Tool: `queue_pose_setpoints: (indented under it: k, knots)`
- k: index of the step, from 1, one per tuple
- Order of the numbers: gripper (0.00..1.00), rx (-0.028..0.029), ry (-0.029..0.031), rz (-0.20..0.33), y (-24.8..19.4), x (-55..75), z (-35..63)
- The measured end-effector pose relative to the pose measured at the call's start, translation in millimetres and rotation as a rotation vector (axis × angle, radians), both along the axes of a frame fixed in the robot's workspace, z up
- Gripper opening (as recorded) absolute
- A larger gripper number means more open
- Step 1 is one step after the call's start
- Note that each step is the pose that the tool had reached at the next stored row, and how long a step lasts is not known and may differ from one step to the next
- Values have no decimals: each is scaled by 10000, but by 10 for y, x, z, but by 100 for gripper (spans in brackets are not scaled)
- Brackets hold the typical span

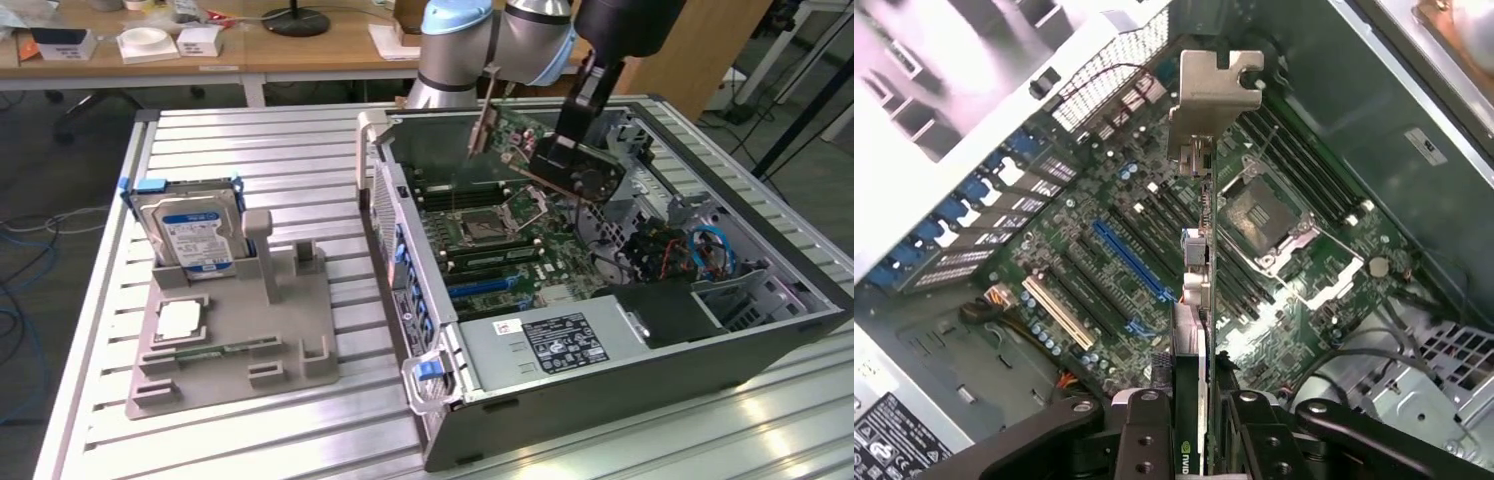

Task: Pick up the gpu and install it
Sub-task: 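Insert the gpu into the slot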

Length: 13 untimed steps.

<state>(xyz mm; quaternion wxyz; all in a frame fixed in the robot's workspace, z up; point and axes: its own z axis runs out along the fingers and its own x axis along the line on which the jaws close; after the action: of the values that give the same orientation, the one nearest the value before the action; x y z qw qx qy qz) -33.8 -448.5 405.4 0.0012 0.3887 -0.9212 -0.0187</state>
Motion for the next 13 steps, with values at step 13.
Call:
queue_pose_setpoints:
  k: [13]
  knots:
    - [26,1,0,1857,0,3,-3]
